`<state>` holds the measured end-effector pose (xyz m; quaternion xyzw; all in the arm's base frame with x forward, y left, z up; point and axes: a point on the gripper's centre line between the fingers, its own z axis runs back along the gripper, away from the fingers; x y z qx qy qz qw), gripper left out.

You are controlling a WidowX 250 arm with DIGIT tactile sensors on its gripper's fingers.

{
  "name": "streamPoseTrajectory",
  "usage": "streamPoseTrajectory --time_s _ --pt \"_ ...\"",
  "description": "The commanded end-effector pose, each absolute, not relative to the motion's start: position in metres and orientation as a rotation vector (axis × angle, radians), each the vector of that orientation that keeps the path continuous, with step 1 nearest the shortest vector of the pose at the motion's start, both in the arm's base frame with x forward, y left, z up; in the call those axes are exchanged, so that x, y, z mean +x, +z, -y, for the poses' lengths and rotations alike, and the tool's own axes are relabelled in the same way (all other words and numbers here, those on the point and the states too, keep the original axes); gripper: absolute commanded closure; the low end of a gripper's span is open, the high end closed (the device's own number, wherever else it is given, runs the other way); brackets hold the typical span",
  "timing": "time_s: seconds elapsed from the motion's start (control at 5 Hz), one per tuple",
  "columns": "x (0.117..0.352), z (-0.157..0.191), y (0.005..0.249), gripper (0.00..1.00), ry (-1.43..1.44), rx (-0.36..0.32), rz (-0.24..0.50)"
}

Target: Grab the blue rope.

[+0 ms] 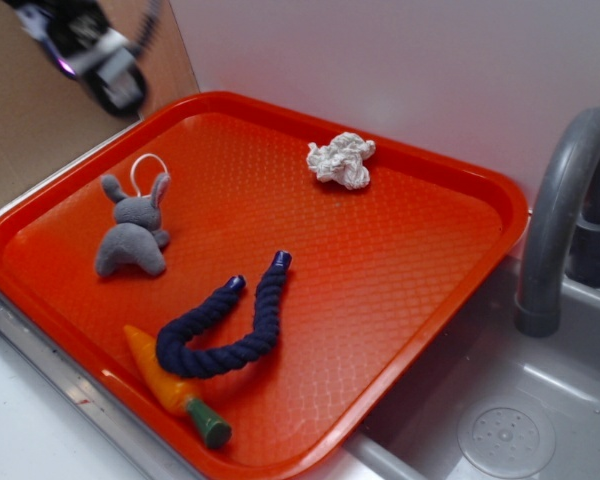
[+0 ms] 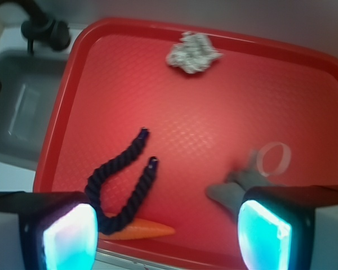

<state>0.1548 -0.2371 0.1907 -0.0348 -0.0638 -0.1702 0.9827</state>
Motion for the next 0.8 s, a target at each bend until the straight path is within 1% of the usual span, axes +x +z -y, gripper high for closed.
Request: streamPoseTrajectory --time_s 0.0,0.2,0.4,0.6 --pt "0.130 0.278 0.154 0.00 -0.473 -0.080 0.094" --pt "0.125 0.286 0.126 0.00 -0.476 -0.074 0.051" --pt "0.118 0.303 0.107 0.00 -0.567 -0.053 0.007" --pt "0.110 0.306 0.079 0.00 -0.562 -0.005 -0.059"
